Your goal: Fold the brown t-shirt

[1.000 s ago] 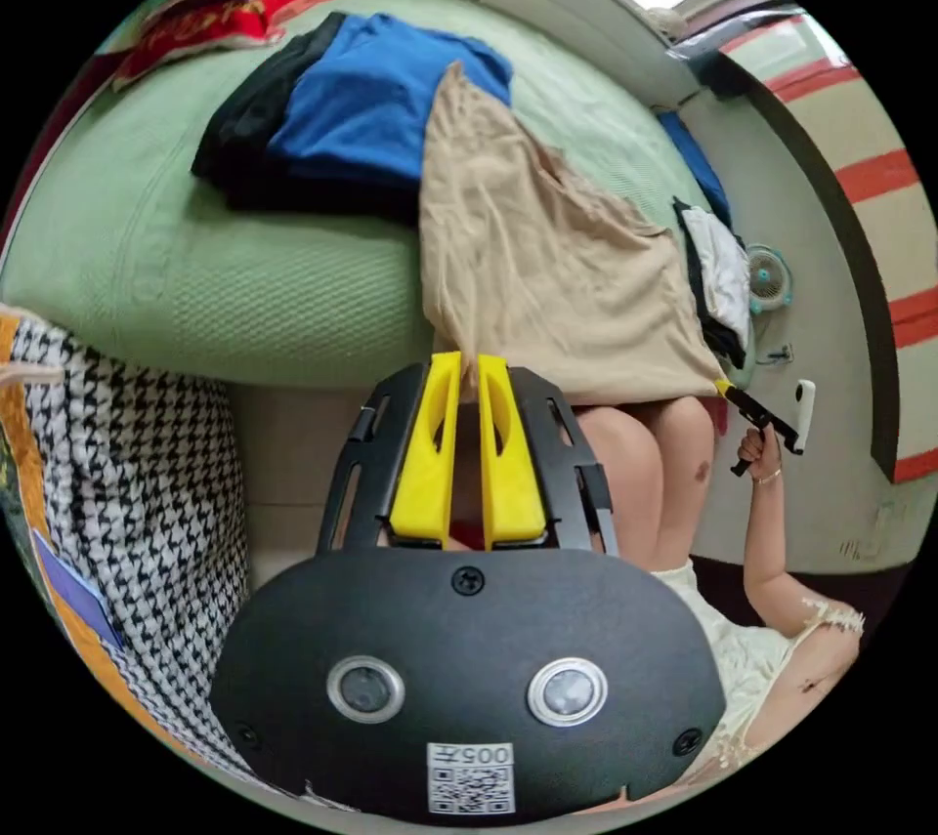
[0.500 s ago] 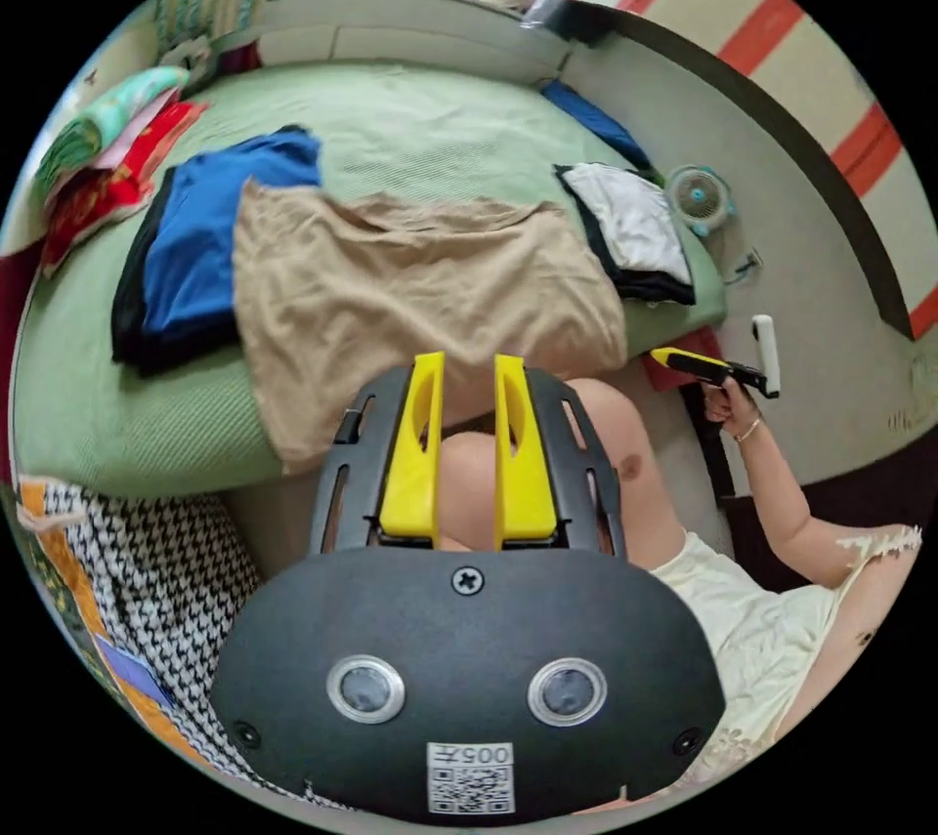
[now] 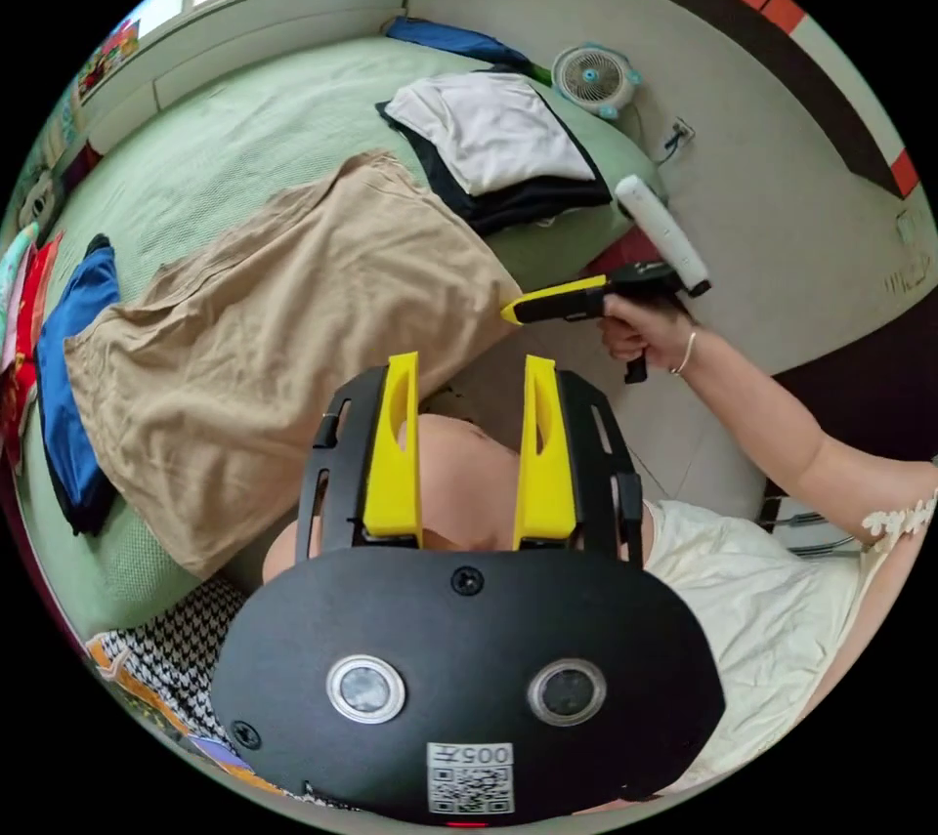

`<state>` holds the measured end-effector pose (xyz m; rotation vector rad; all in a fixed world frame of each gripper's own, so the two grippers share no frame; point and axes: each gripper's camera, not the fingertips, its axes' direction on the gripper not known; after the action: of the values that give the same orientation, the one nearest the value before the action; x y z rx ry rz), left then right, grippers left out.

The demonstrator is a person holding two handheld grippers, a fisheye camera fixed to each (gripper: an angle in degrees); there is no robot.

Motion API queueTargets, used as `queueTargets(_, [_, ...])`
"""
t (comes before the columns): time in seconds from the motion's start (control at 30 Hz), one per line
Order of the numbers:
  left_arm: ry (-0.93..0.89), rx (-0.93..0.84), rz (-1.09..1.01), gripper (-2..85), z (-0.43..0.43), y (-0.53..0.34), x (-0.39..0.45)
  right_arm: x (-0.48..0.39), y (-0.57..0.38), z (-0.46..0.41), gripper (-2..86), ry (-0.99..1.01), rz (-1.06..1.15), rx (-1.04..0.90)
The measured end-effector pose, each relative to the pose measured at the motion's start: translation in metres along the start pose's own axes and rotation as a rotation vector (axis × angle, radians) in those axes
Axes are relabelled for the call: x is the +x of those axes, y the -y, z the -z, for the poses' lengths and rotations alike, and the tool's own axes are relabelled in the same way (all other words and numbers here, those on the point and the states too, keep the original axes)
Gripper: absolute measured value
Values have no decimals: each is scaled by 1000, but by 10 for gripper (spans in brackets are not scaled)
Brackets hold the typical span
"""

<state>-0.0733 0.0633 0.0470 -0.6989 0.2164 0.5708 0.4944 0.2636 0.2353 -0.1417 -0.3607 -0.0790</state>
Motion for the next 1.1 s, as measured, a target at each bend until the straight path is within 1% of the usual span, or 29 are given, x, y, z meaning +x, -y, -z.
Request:
queueTargets(0.17, [34,-9,-42,185,-28,25,37,-8,9,40,-12,119,-23,-30])
queueTargets(0.3, [53,-2,-40,180,-41,44,57,-19,22,51,-12,102,-1,-51])
queueTargets(0.37, [93,4,-36,164,-44,50,63,-24,30,51,-12,87,11,-76])
queueTargets(0.43, [130,-7,5,126,-48,56,65,-26,33,53,-11,95,16,-76])
queueTargets(0.53, [118,5,26,82,-49,58,69,-25,35,59,-10,83,29,-57])
queueTargets(0.63, [150,40,50,52,-42,53,70,-18,36,74,-5,102,67,-23])
queueTargets(0.7, [113,67,72,50,-36,50,66,-7,38,89,5,98,49,34])
queueTargets(0.77, [83,85,100,50,-30,46,59,16,43,106,42,88,-16,112])
queueTargets(0.8, [67,94,112,50,-27,44,56,22,46,108,52,99,-34,116])
queueTargets(0.87, [52,110,128,50,-22,40,52,45,62,105,95,174,-79,95])
queueTargets(1.03, [38,127,133,50,-14,34,51,71,103,73,124,264,-148,-13])
queueTargets(1.1, [36,130,133,50,-13,32,51,75,117,64,128,303,-161,-23])
